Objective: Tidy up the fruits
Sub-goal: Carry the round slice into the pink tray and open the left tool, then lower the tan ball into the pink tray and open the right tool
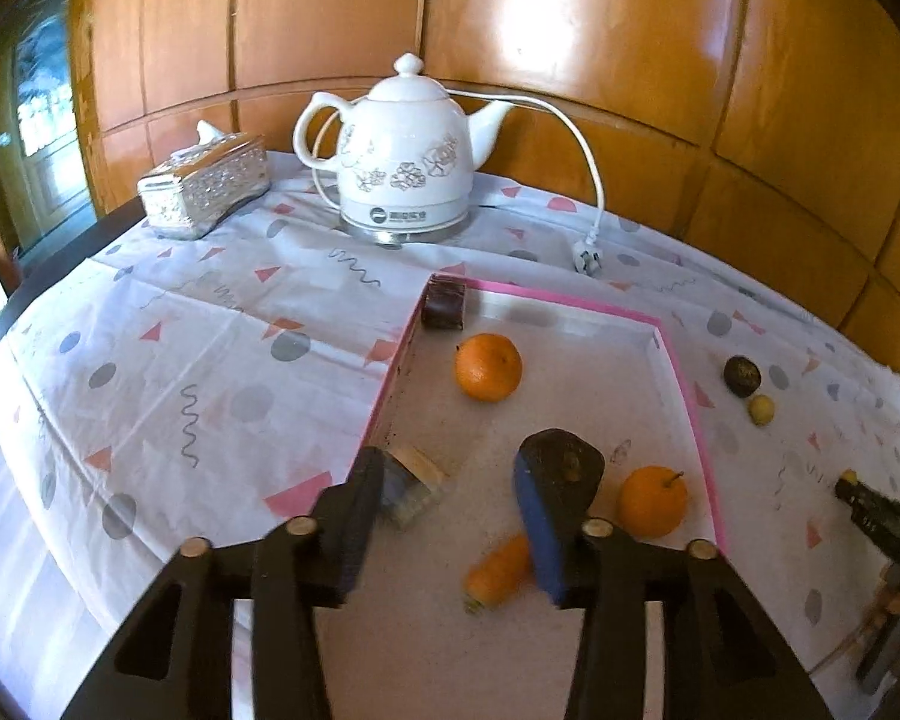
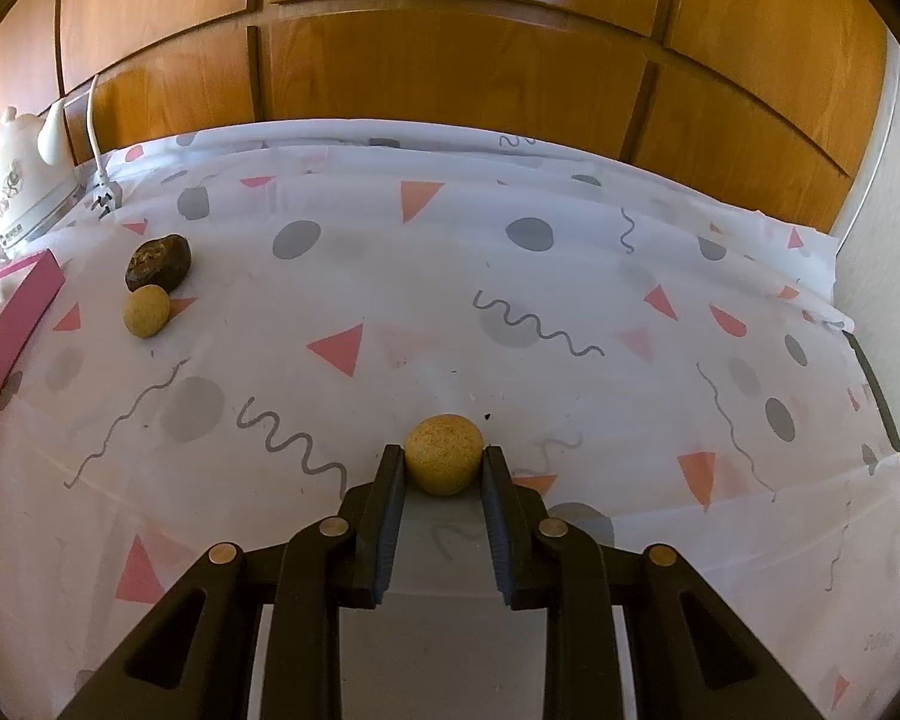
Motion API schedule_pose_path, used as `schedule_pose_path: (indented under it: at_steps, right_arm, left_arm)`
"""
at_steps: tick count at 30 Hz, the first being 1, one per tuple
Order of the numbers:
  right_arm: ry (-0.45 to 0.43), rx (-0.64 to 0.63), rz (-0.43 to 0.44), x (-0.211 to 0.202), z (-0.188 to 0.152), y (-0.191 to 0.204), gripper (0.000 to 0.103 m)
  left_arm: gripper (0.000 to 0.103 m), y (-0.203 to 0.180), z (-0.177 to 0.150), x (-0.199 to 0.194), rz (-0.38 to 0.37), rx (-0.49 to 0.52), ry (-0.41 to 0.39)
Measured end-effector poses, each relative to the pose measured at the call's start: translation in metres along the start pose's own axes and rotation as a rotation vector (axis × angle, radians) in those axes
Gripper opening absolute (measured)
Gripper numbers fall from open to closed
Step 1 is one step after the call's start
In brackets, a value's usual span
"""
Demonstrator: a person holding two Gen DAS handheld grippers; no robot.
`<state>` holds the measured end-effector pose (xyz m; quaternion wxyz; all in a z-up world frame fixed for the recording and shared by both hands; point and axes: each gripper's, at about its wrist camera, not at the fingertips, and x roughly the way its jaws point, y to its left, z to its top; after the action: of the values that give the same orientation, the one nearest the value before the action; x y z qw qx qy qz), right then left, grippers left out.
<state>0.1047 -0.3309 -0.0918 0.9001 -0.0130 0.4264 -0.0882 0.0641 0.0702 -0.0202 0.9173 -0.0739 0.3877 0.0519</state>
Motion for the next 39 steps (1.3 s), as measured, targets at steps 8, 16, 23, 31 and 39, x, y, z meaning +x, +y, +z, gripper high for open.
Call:
schedule_pose_path:
  at_steps: [8, 16, 23, 31, 39]
  right_arm:
    - [0.004, -0.008, -0.016, -0.001, 0.0, 0.001, 0.025]
    - [0.019, 0.031, 0.035, -0.012, -0.003, 0.005, 0.025]
    - [-0.049, -0.052, 0.203, -0.055, -0.002, 0.051, 0.025]
    - [-0.086, -0.255, 0.482, -0.105, 0.0, 0.143, 0.025]
    - [-0.055, -0.372, 0.607, -0.117, -0.011, 0.212, 0.025]
  left_arm:
    - [0.05, 0.002, -0.001, -0.017, -0.009, -0.019, -0.026]
    - [0.05, -0.003, -0.004, -0.024, -0.018, -0.008, -0.033]
    - [0.051, -0.006, -0.006, -0.028, -0.018, -0.007, -0.039]
    - [0.052, -0.004, -0.006, -0.031, -0.014, -0.013, -0.045]
    - [0.052, 0.005, -0.004, -0.031, -0.006, -0.033, -0.049]
